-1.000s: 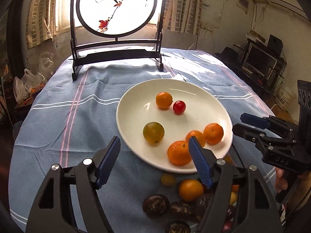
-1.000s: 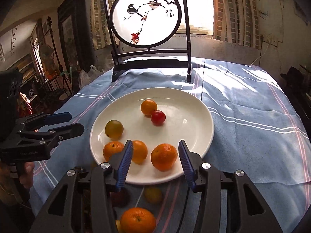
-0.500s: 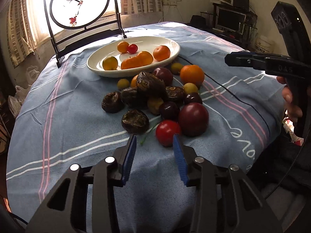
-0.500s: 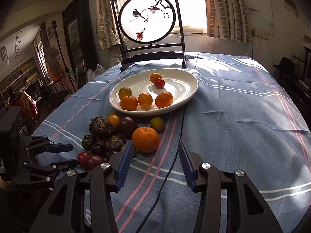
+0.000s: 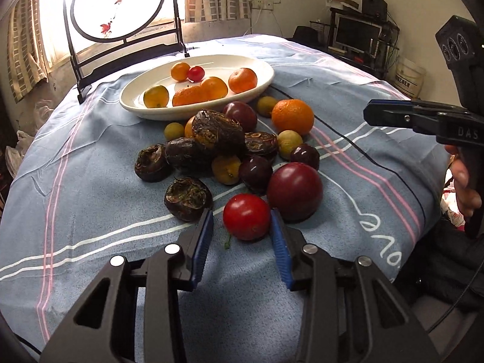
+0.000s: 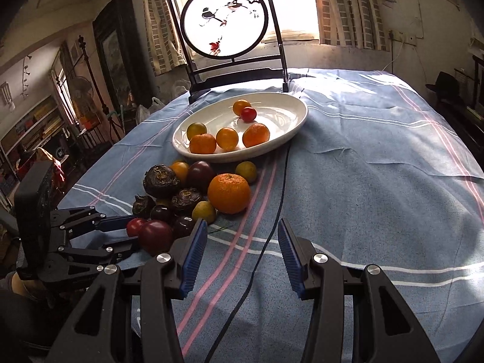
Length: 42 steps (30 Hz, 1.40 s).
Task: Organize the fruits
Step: 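Grasp a red tomato with the left tool while the right tool grasps a dark plum, place both on plate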
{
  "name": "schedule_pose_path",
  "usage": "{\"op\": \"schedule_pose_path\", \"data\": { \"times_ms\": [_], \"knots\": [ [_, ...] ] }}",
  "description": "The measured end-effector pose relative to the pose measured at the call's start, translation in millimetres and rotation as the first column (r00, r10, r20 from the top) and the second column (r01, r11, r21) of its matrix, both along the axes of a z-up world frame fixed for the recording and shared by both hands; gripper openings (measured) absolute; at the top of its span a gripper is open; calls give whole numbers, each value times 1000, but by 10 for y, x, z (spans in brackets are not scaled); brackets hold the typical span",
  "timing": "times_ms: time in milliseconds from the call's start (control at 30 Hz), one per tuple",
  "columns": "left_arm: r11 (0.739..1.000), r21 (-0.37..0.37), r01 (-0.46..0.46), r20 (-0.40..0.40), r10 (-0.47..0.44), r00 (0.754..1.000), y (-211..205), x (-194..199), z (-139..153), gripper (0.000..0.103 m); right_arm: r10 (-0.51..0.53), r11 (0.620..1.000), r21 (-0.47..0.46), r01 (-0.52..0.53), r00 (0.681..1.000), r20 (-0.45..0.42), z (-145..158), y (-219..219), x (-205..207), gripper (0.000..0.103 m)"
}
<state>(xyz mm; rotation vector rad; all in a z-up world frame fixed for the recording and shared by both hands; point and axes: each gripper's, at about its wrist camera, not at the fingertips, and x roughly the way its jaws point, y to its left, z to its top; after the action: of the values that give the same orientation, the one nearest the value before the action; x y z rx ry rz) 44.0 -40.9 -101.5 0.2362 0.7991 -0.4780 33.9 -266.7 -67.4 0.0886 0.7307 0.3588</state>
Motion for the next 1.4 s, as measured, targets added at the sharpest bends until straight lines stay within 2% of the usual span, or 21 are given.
{"op": "schedule_pose_path", "data": {
  "times_ms": [67, 300, 400, 500, 633, 733, 800, 900, 967, 1167, 1300, 1400],
  "knots": [
    [1000, -17, 16, -4, -16, 1000, -8, -11, -3, 28, 22, 1000, -4, -22, 1000, -5, -7, 60, -16, 49],
    [997, -82, -14, 6, 15, 1000, 176, -129, 169, 28, 151, 988, -36, -151, 989, -6, -23, 400, -165, 49],
    [993, -107, -47, 26, 50, 998, 334, -176, 310, 28, 229, 971, -65, -229, 973, -2, -42, 641, -235, 48],
    [988, -128, -86, 33, 91, 995, 490, -179, 412, 28, 262, 961, -88, -263, 965, -26, -105, 838, -222, 48],
    [985, -136, -109, 32, 114, 993, 601, -151, 441, 28, 250, 963, -85, -256, 965, -73, -218, 973, -99, 48],
    [985, -132, -110, 30, 115, 993, 610, -141, 407, 28, 231, 969, -77, -237, 970, -76, -238, 1024, -7, 48],
    [984, -138, -112, 22, 116, 993, 613, -138, 378, 28, 214, 971, -89, -220, 974, -78, -246, 1068, 37, 41],
    [983, -141, -116, 13, 119, 993, 628, -120, 337, 28, 203, 971, -117, -211, 976, -72, -244, 1105, 36, 40],
    [982, -147, -118, 9, 120, 993, 648, -111, 330, 28, 210, 972, -93, -215, 975, -67, -212, 1071, 4, 40],
    [979, -174, -105, 26, 112, 993, 629, -1, 477, 28, 197, 979, 48, -198, 980, 18, 196, 695, 45, 40],
    [984, -161, -80, 62, 91, 994, 450, 296, 622, 28, 115, 989, 91, -120, 992, 58, 491, 374, 385, 40],
    [982, -174, -73, 53, 83, 995, 309, 657, 716, 28, 69, 991, 115, -76, 996, 59, 623, 218, 752, 40]
  ]
}}
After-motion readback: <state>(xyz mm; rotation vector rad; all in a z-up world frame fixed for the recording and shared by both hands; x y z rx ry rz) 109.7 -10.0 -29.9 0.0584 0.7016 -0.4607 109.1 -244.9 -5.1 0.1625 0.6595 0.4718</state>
